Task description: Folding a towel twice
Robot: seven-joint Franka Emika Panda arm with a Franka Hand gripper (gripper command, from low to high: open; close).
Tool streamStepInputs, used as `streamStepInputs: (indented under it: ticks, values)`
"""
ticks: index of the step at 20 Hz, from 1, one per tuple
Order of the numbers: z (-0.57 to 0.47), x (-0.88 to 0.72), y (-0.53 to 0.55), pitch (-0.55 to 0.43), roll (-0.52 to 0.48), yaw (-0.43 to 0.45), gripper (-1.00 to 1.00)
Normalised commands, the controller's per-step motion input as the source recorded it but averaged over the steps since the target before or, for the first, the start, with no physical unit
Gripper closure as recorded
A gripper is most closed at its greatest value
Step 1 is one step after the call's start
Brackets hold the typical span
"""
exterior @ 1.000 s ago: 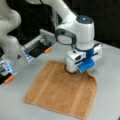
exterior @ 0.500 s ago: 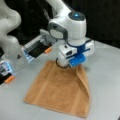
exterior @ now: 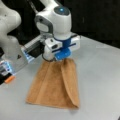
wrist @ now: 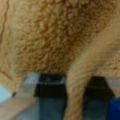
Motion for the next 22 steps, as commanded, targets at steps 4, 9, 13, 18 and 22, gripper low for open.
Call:
streamStepInputs:
  ticks: [4,9,13,18,22]
  values:
    - [-0.13,-0.48,-0.32,-0.123,0.099,-0.057,1.0]
    - [-0.1,-0.4,-0.21,-0.113,0.088,-0.02,1.0]
    - [-0.06,-0.36,-0.07,-0.058,0.083,-0.024,1.0]
    - [-0.03,-0.31,0.08,0.021,0.1,-0.098,1.0]
    - [-0.03,-0.3,0.22,0.034,0.09,-0.187,1.0]
